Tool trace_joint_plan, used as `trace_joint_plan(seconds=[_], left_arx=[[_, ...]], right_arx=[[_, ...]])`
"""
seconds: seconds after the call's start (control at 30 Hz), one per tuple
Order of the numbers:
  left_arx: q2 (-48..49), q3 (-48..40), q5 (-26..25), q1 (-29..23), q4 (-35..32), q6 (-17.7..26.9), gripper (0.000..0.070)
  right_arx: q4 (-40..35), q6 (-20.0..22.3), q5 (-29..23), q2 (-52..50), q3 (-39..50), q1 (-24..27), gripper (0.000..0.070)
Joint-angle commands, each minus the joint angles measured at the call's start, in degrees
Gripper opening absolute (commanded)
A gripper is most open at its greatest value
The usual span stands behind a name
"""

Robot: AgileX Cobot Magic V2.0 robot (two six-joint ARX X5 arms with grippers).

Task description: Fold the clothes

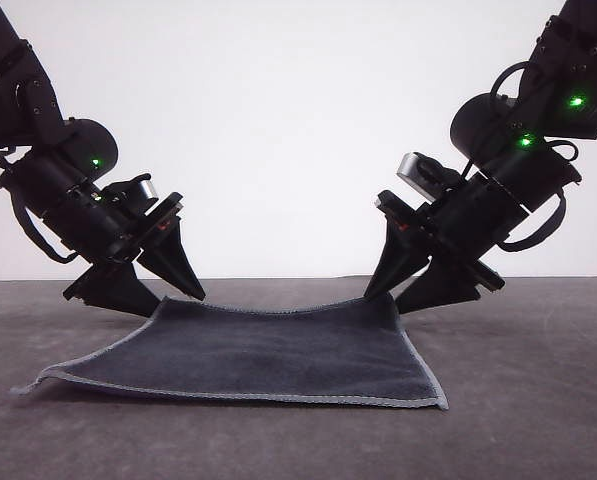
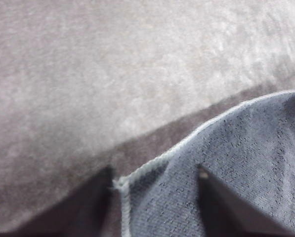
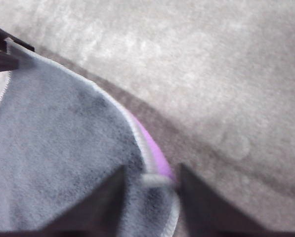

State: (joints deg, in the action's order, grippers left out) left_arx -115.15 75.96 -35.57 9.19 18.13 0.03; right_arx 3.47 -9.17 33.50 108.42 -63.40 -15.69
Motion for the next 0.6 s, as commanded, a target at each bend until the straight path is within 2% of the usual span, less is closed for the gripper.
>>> trace_joint_plan(seconds=[0.0,0.23,0.4,0.57], left_arx=[[-1.57,1.27,-0.44,0.17,-0.55,0.63,0.0008],[-1.57,1.39,-0.99,0.2,-0.15,0.57,0.0],[-1.55,1.95,-4.99,-0.28,3.52,0.61,0.0],[-1.48,4.28,-8.44,-0.54,11.0,2.48,0.0]], right_arx=[[-0.77,0.57,0.13,1.4,-1.16,-0.36,0.0014],[-0.32,0.79,1.01,1.49,-1.17,-0.21,0.0008],[1.29,0.83,6.61,1.49,-1.22,1.0,0.0008],[7.23,2.92,11.52,1.26,-1.22,2.16,0.0007]])
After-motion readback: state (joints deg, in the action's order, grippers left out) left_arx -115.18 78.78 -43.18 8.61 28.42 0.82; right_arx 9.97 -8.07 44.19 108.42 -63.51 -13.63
